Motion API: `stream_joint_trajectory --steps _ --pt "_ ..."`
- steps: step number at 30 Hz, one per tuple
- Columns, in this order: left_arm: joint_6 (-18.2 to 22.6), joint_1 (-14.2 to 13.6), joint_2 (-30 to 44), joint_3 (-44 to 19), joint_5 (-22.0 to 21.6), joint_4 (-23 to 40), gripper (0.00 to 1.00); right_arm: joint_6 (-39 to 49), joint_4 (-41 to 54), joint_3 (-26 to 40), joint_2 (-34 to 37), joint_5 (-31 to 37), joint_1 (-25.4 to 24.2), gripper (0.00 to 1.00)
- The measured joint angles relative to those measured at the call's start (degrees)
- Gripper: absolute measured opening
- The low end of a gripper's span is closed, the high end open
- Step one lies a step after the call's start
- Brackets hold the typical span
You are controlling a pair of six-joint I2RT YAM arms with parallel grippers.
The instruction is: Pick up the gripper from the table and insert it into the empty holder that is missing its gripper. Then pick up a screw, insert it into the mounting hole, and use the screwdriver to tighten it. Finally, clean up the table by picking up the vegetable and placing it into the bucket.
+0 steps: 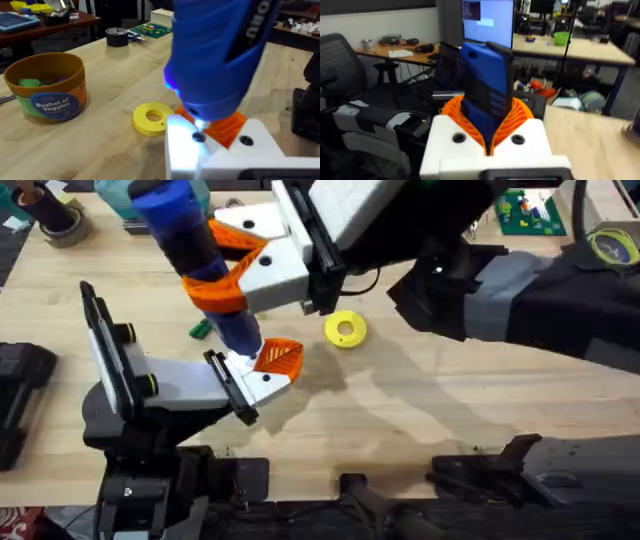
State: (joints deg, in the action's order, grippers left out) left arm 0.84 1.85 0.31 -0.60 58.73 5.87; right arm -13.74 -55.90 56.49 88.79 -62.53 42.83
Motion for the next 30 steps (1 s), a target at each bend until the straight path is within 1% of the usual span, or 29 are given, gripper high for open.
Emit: stream_joint_trajectory --steps 3,4,5,8,11,14,15,17,19,21,25,26,30 --pt "0.01 0.0 -0.01 0.0 -0.01 0.0 0.004 -0.15 -4.01 0.03 0.09 -0.11 -0.18 0.019" --pt "0.02 0.0 -0.01 0.0 0.0 0.0 0.004 -0.22 -3.95 0.32 0.07 -0.2 -0.35 0.019" --pt "0.02 0.0 -0.01 0.0 0.01 0.0 0.004 -0.35 -2.89 0.78 0.09 -0.34 -0.59 0.019" --pt "0.02 0.0 -0.01 0.0 -0.01 0.0 0.004 -0.42 5.05 4.17 0.08 -0.49 -2.3 0.019" --pt "0.02 0.0 -0.01 0.0 -0.01 0.0 0.004 1.44 18.63 10.87 0.09 -0.41 -4.63 0.019" --pt "0.02 0.0 -0.01 0.0 0.0 0.0 0.004 6.91 38.15 19.71 0.09 1.7 -6.72 0.019" --pt "0.02 0.0 -0.01 0.0 -0.01 0.0 0.004 9.23 44.68 22.37 0.09 3.34 -7.16 0.019" --pt "0.02 -0.01 0.0 0.0 0.0 -0.01 0.004 15.27 58.07 27.37 0.09 8.67 -7.66 0.019" --pt "0.0 0.0 0.0 0.0 0.0 -0.02 0.004 21.37 68.05 31.1 0.07 14.85 -7.72 0.019" --pt "0.0 0.0 -0.01 0.0 -0.01 0.0 0.004 27.74 75.66 33.79 0.09 21.37 -7.72 0.019" --pt "0.02 0.0 0.01 0.0 0.01 0.0 0.004 38.55 82.42 35.08 -0.2 34.26 -7.72 0.019" --pt "0.0 0.0 -0.01 0.0 -0.01 0.0 0.004 45.24 85.45 35.1 -0.22 41.77 -7.83 0.019" --pt "0.02 0.0 0.0 0.0 -0.01 0.0 0.004 56.52 92.6 35.23 -0.22 47.07 -7.9 0.019"
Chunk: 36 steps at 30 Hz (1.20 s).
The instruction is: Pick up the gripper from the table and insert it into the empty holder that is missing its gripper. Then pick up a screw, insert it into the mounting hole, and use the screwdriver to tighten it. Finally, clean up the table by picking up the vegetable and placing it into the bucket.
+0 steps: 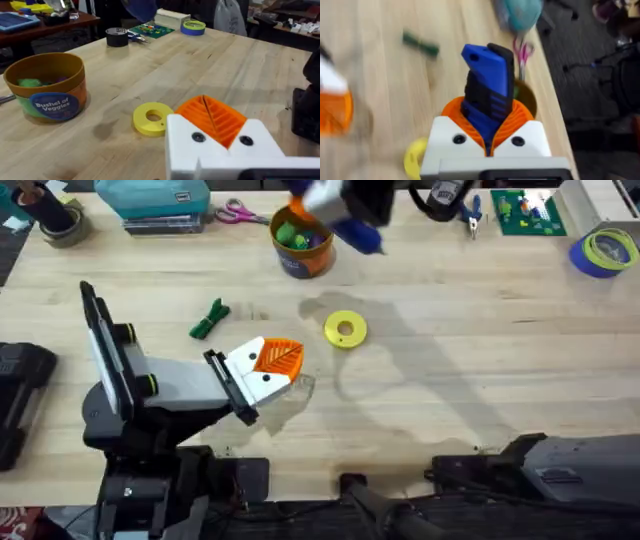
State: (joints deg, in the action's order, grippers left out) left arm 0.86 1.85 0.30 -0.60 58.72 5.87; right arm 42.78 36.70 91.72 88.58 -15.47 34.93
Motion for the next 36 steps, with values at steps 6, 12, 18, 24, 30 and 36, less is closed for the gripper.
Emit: stream_joint_trajectory --steps 6,12,18,24,30,36 --pt "0.0 0.0 0.01 0.0 0.02 0.0 0.004 13.24 10.83 0.0 0.33 9.65 -2.03 0.019" --pt "0.0 0.0 0.0 0.0 0.0 0.0 0.004 21.55 10.0 -3.13 1.07 14.01 -8.43 0.019" --pt "-0.02 0.0 -0.01 0.0 0.0 0.0 0.004 29.65 4.3 -13.96 1.18 15.35 -16.47 0.019" --pt "-0.01 0.0 0.0 0.0 0.01 0.0 0.004 32.24 -6.06 -25.52 1.29 15.63 -21.75 0.019" --pt "0.0 0.0 0.0 0.0 0.0 0.0 0.004 35.61 -11.65 -35.03 1.29 15.61 -22.49 0.019" --pt "0.0 0.0 0.01 0.0 0.02 0.0 0.004 37.46 -13.8 -40.46 1.29 15.56 -22.49 0.019"
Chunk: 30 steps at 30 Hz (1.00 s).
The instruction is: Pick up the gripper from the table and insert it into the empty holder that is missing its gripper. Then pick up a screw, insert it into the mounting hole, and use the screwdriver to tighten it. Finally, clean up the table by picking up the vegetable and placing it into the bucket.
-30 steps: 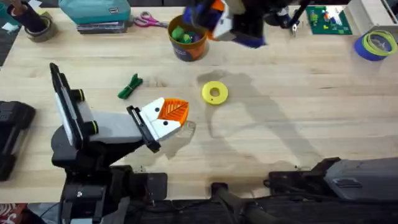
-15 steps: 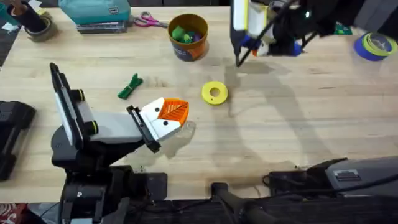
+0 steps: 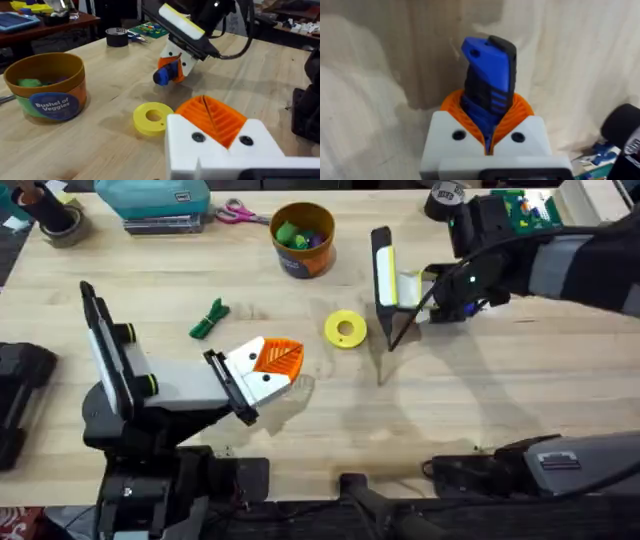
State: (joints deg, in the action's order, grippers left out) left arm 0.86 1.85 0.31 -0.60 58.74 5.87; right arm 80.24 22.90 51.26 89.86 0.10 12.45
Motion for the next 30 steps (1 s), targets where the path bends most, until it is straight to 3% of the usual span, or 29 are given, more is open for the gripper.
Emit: stream_joint_trajectory --steps 4,5,9,10,11,16,17,25,26,28,30 --pt "0.0 0.0 0.0 0.0 -0.02 0.0 0.004 -0.04 -0.09 -1.22 0.0 0.04 0.0 0.026" --pt "-0.01 0.0 -0.01 0.0 -0.02 0.0 0.004 -0.56 -0.09 -1.31 0.0 0.08 0.0 0.136" --pt "-0.01 0.0 0.0 0.0 -0.02 0.0 0.004 -0.98 -1.54 -1.42 -0.28 0.09 0.0 0.75" --pt "0.15 -0.01 0.0 0.0 -0.01 -0.01 0.035 -0.98 -1.96 -1.4 -0.44 0.1 0.0 0.904" --pt "0.29 0.0 -0.02 0.0 -0.02 -0.02 0.14 -0.98 -2.23 -1.37 -0.7 0.11 0.0 0.969" --pt "-0.04 0.0 -0.02 0.0 0.0 0.0 0.924 -1.32 -1.71 -1.33 -0.95 0.09 0.0 0.996" --pt "-0.17 0.0 -0.02 0.0 -0.02 -0.01 0.969 -1.39 -1.65 -1.33 -1.02 0.09 0.0 0.996" --pt "-0.69 0.0 0.0 0.24 -0.39 -2.67 0.986 -8.71 -0.29 -0.47 -5.5 -0.84 0.0 0.996" --pt "-4.83 0.0 -0.02 0.14 -2.99 -10.5 0.985 -13.95 -0.22 2.33 -7.53 -3.03 0.0 0.996" --pt "-7.22 0.13 -0.02 -0.5 -4.98 -10.22 0.985 -17.43 -0.23 5.18 -8.84 -5.12 0.0 0.996" --pt "-8.76 0.99 0.05 -2.48 -6.82 -5.67 0.984 -21.2 -0.42 8.51 -10.36 -7.85 0.0 0.996"
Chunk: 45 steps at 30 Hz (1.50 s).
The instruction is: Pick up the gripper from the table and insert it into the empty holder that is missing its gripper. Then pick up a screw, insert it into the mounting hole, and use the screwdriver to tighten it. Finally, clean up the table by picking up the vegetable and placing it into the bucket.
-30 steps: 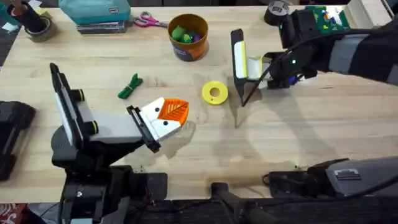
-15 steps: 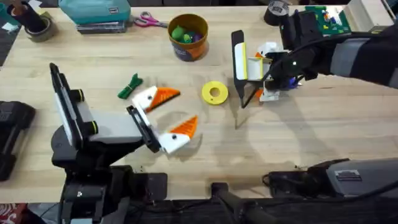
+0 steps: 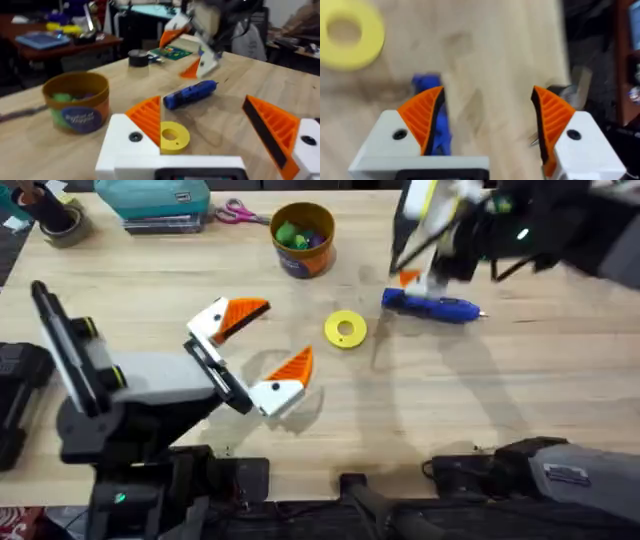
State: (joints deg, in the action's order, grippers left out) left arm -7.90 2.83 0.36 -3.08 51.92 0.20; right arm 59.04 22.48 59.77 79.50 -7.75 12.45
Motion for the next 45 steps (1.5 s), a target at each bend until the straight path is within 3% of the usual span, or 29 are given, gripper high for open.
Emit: stream_joint_trajectory --steps 1,2,8,14,19,20,27,36,37,41,42,45 --pt "-0.27 0.56 0.22 -1.31 -0.71 2.16 0.985 -1.38 -0.05 1.35 -0.64 -1.19 0.0 0.996" --pt "1.06 2.66 2.86 -8.37 -2.65 11.09 0.984 -5.3 -1.34 5.07 -2.63 -4.31 0.0 0.995" --pt "9.68 6.53 14.7 -28.49 -11.49 31.87 0.986 -19.66 -5.18 7.69 -6.59 -6.92 0.02 0.995" --pt "17.94 7.12 28.08 -44.62 -18.95 46.33 0.986 -41.31 -1.28 7.69 -10.81 -7.45 0.0 0.996" --pt "20.95 7.12 38.03 -54.74 -25.27 57.44 0.986 -55.86 4.61 7.69 -14.5 -7.82 0.0 0.995" --pt "21.7 7.12 43.44 -59.69 -29.25 62.5 0.985 -60.12 9.29 7.69 -17.28 -7.79 0.0 0.995" --pt "22.45 7.12 51.56 -64.73 -36.63 66.83 0.986 -63.29 23.1 7.69 -23.56 -2.9 -0.16 0.996" --pt "22.58 7.12 54.4 -64.75 -46.75 67.26 0.985 -57.1 33.33 6.28 -23.89 1.14 -0.68 0.996" --pt "23.2 7.12 54.4 -64.75 -49.81 66.88 0.984 -56.8 33.51 5.72 -23.87 1.72 -0.68 0.996" --pt "26.27 7.12 55.31 -64.88 -53.74 66.76 0.983 -56.38 33.46 5.7 -23.87 2.47 -0.68 0.996" --pt "29.16 7.12 58.65 -65.17 -56.09 66.3 0.983 -56.2 33.46 5.68 -23.89 2.61 -0.68 0.996" --pt "31.95 7.12 63.95 -65.21 -57.1 65.53 0.983 -56.17 33.46 5.68 -23.87 2.61 -0.68 0.996"
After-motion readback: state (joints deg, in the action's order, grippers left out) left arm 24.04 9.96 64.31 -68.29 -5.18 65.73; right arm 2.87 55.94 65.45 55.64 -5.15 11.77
